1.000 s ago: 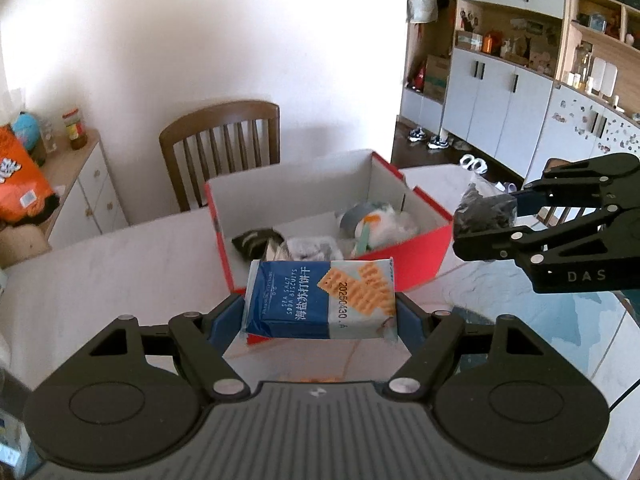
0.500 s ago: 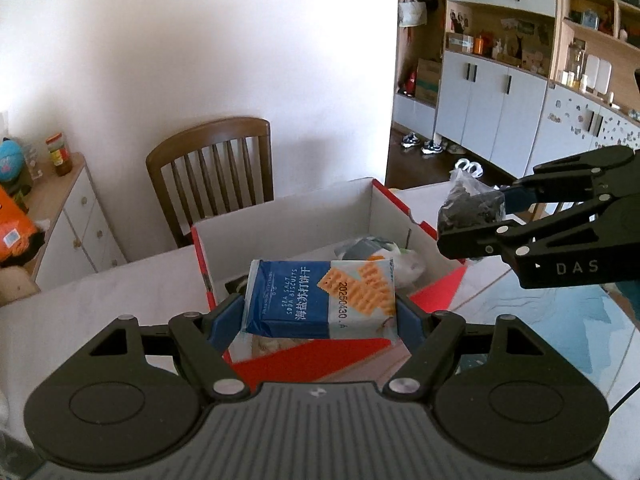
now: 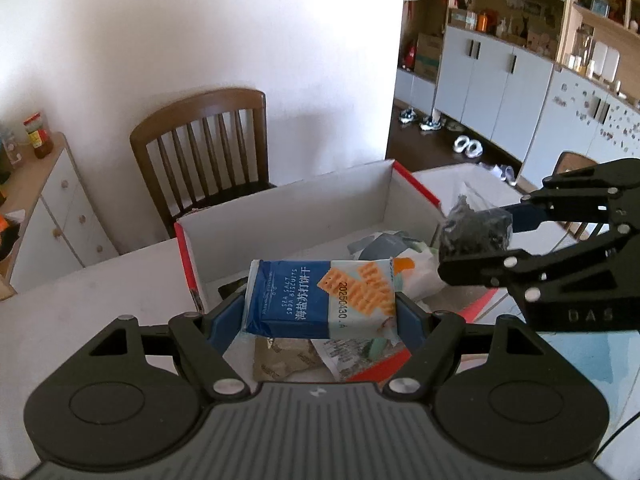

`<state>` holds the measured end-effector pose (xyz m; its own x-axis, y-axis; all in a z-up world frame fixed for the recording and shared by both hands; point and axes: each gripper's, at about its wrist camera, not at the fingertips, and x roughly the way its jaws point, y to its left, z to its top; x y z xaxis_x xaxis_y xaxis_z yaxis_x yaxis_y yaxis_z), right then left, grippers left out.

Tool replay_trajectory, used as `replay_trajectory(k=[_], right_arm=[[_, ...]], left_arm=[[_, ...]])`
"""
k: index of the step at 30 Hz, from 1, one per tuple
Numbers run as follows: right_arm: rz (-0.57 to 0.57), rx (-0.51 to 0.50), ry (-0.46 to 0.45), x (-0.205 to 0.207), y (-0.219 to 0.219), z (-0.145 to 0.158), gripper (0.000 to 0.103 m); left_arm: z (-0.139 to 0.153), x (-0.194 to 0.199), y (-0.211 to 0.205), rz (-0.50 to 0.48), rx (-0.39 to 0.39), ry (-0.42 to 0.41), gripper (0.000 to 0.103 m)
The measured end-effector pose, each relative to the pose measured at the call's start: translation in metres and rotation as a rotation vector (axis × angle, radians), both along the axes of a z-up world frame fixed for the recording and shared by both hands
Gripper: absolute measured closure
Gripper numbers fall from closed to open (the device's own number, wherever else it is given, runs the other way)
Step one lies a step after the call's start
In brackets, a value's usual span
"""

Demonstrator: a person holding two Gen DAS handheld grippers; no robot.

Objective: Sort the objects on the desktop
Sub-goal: 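Lower the cracker packet and dark bag into the box and open both grippers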

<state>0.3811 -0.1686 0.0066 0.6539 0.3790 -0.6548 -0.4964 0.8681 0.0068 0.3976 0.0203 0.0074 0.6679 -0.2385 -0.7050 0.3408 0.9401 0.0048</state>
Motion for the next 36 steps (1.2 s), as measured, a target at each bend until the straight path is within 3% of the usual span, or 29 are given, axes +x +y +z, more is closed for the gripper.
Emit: replay_trajectory(k=[5,13,36], right_arm=[[0.004,-0.016,0.026,0.010,0.004,-0.014,0.062],[-0.011,-0.024,0.074,0.027,0.008,-0.035,0.062],[-0.003,-0.028,0.169,0.049,0.021,-0.077,0.062]], left_arm=[[-0.011,0.022,-0.001,0.008,0.037,0.021,0.024],[-0.026,0.054,0.002,0.025,0.029,0.068,0.024],[-0.069,0.092,-0.006,0.028,0.050,0.130,0.024]])
